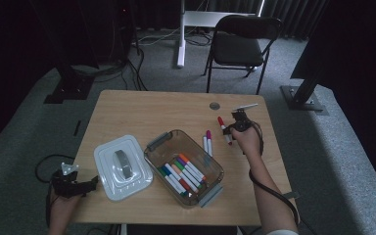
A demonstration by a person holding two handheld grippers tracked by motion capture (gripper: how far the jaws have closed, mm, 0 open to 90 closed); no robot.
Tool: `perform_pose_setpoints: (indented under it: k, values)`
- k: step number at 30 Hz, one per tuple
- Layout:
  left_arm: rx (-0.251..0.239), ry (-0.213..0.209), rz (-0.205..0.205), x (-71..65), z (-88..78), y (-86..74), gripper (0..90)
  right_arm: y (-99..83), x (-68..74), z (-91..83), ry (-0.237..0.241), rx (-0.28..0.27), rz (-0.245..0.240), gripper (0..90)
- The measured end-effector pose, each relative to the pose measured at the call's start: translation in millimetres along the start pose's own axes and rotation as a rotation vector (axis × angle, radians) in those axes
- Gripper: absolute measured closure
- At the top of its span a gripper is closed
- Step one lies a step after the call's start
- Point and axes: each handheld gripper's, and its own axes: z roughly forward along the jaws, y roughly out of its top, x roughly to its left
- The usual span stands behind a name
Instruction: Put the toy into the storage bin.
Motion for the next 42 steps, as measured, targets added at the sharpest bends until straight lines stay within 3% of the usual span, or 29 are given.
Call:
perform_pose_setpoints:
  k: [3, 4, 10, 16, 19, 30, 33, 34, 42]
  values:
    - [0.0, 0.0, 0.0, 0.0, 0.0, 0.0, 0.5, -3.1, 3.8, -10.2, 0.015, -0.022, -0.014, 76.3]
    - [0.0, 0.0, 0.0, 0.0, 0.0, 0.0, 0.5, -7.6, 9.5, -22.4, 0.049, -0.039, -0.031, 76.3]
    - [0.0, 0.0, 0.0, 0.0, 0.0, 0.0, 0.4, -16.2, 25.3, -47.2, 0.116, -0.067, -0.059, 76.3]
    - [0.0, 0.0, 0.0, 0.0, 0.0, 0.0, 0.5, -18.1, 37.6, -62.9, 0.131, -0.092, -0.098, 76.3]
    - [0.0, 0.0, 0.0, 0.0, 0.0, 0.0, 0.5, -21.7, 59.5, -79.0, 0.17, -0.112, -0.161, 76.2]
    - [0.0, 0.0, 0.0, 0.0, 0.0, 0.0, 0.5, -31.2, 101.3, -86.3, 0.301, -0.085, -0.24, 76.2]
    - [0.0, 0.0, 0.0, 0.0, 0.0, 0.0, 0.4, -33.0, 107.9, -86.6, 0.316, -0.09, -0.255, 76.2]
    - [0.0, 0.001, 0.001, 0.1, 0.0, 0.0, 0.5, -36.4, 118.2, -86.9, 0.339, -0.081, -0.279, 76.2]
    - [-0.001, 0.0, 0.0, 0.0, 0.0, 0.1, 0.5, -51.6, 146.5, -82.2, 0.397, -0.042, -0.347, 76.2]
